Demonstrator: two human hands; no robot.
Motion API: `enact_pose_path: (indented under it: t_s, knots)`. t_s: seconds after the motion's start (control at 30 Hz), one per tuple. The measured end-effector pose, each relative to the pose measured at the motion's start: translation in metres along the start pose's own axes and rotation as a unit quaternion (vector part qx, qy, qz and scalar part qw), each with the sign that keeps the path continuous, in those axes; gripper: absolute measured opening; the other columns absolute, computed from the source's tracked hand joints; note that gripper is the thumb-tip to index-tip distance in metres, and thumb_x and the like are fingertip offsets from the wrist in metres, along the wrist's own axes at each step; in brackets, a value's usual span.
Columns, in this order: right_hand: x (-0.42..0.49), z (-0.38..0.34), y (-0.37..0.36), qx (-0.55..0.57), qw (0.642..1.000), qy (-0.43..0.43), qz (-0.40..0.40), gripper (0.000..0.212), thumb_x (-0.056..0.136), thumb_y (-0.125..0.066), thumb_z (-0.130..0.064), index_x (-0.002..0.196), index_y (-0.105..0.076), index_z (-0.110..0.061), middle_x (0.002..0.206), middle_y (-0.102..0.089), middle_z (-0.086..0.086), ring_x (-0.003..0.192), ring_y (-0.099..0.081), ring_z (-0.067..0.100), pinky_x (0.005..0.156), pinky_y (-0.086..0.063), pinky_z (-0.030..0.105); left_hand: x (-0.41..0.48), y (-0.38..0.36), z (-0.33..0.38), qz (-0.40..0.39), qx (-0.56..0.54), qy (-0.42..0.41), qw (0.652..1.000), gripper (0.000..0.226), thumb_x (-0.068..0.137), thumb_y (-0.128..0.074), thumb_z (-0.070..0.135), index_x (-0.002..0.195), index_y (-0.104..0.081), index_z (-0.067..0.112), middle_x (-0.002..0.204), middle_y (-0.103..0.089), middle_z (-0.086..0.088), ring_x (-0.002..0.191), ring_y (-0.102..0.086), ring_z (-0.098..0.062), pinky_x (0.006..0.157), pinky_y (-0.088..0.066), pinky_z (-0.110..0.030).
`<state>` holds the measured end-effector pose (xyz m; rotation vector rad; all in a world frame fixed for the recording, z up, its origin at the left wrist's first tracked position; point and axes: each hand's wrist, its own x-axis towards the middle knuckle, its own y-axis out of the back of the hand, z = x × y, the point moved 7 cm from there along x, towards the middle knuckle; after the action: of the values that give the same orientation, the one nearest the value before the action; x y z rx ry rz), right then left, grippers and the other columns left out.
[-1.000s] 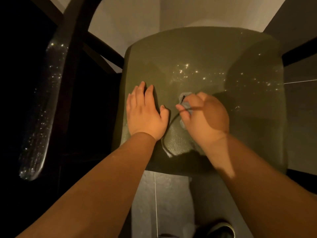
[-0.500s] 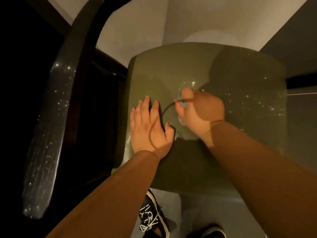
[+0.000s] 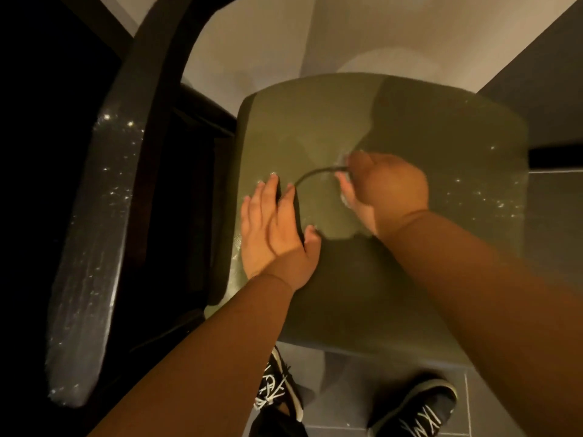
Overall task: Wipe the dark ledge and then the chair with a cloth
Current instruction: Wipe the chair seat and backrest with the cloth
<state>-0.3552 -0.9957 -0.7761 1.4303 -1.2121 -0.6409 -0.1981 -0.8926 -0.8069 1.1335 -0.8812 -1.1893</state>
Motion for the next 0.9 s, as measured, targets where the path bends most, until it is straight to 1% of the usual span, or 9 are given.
enact_pose_path:
  t_s: [0.07, 0.13, 0.27, 0.37, 0.43, 0.57, 0.67, 0.77, 0.9]
  knots:
    - [0.009, 0.026, 0.005, 0.004, 0.996, -0.091, 0.000, 0.024, 0.093, -0.068, -0.031, 0.093, -0.067, -0.007, 0.078, -0.066, 0.020, 0.065, -0.063, 0.042, 0.053, -0.040, 0.035, 0.001, 0.002, 0.002, -0.001, -0.002, 0.014, 1.000, 0.076, 0.088, -0.056, 0.043, 0.157, -0.041, 0.016, 0.171, -0.023, -0.007, 0.159, -0.014, -0.027, 0.131, -0.010, -0.049]
    - [0.005, 0.028, 0.005, 0.034, 0.992, -0.123, -0.011, 0.027, 0.097, -0.061, -0.034, 0.097, -0.066, -0.007, 0.084, -0.068, 0.020, 0.072, -0.064, 0.043, 0.058, -0.044, 0.039, 0.001, 0.002, 0.003, 0.000, 0.001, 0.012, 1.000, 0.077, 0.087, -0.053, 0.044, 0.157, -0.042, 0.014, 0.170, -0.024, -0.009, 0.159, -0.015, -0.028, 0.131, -0.010, -0.050]
    - [-0.024, -0.039, -0.003, 0.095, 0.993, 0.028, -0.067, 0.018, 0.088, -0.076, -0.027, 0.093, -0.068, -0.011, 0.074, -0.066, 0.011, 0.063, -0.063, 0.035, 0.055, -0.050, 0.034, 0.002, 0.003, 0.004, 0.007, 0.008, 0.001, 1.000, 0.078, 0.087, -0.047, 0.046, 0.155, -0.043, 0.009, 0.167, -0.030, -0.015, 0.156, -0.022, -0.034, 0.129, -0.014, -0.054]
    - [-0.018, -0.039, -0.013, 0.110, 0.980, 0.078, -0.144, 0.026, 0.095, -0.060, -0.037, 0.103, -0.067, -0.014, 0.086, -0.067, 0.012, 0.075, -0.065, 0.035, 0.064, -0.053, 0.038, 0.001, 0.005, 0.004, 0.007, 0.003, -0.001, 1.000, 0.079, 0.085, -0.049, 0.047, 0.155, -0.044, 0.009, 0.166, -0.032, -0.015, 0.155, -0.024, -0.034, 0.129, -0.011, -0.055]
    - [0.003, -0.018, -0.016, 0.080, 0.978, 0.051, -0.184, 0.031, 0.100, -0.054, -0.041, 0.112, -0.067, -0.015, 0.102, -0.070, 0.013, 0.093, -0.067, 0.038, 0.078, -0.054, 0.041, 0.002, 0.006, 0.003, 0.002, -0.017, -0.003, 1.000, 0.078, 0.085, -0.054, 0.046, 0.154, -0.045, 0.010, 0.167, -0.031, -0.014, 0.156, -0.024, -0.032, 0.130, -0.010, -0.054]
    - [0.044, 0.030, 0.000, 0.000, 0.988, -0.100, -0.116, 0.032, 0.102, -0.052, -0.038, 0.106, -0.064, -0.008, 0.099, -0.068, 0.020, 0.087, -0.064, 0.043, 0.071, -0.050, 0.041, 0.012, 0.025, -0.005, 0.037, -0.078, 0.063, 0.994, 0.075, 0.087, -0.063, 0.041, 0.154, -0.044, 0.013, 0.167, -0.030, -0.010, 0.151, -0.029, -0.030, 0.125, -0.022, -0.048]
    - [0.039, 0.017, 0.007, 0.026, 0.989, -0.115, -0.093, 0.038, 0.102, -0.051, -0.046, 0.104, -0.063, -0.010, 0.093, -0.067, 0.017, 0.079, -0.064, 0.041, 0.063, -0.046, 0.038, 0.030, 0.034, -0.022, 0.057, -0.074, 0.130, 0.987, 0.076, 0.088, -0.062, 0.041, 0.155, -0.040, 0.014, 0.164, -0.032, -0.011, 0.146, -0.032, -0.032, 0.118, -0.030, -0.052]
    - [0.031, -0.006, 0.003, 0.042, 0.986, -0.110, -0.115, 0.031, 0.099, -0.056, -0.045, 0.100, -0.066, -0.015, 0.093, -0.069, 0.014, 0.083, -0.066, 0.040, 0.065, -0.044, 0.036, 0.037, 0.020, -0.023, 0.027, -0.027, 0.104, 0.994, 0.077, 0.088, -0.054, 0.046, 0.156, -0.038, 0.013, 0.164, -0.031, -0.014, 0.145, -0.028, -0.034, 0.118, -0.029, -0.056]
    - [0.024, -0.057, -0.006, 0.091, 0.989, 0.055, -0.105, 0.018, 0.092, -0.067, -0.029, 0.090, -0.072, -0.012, 0.078, -0.069, 0.013, 0.068, -0.067, 0.036, 0.062, -0.056, 0.036, 0.037, 0.013, -0.026, 0.044, -0.037, 0.097, 0.994, 0.076, 0.086, -0.050, 0.047, 0.154, -0.041, 0.014, 0.164, -0.033, -0.015, 0.146, -0.027, -0.033, 0.121, -0.026, -0.054]
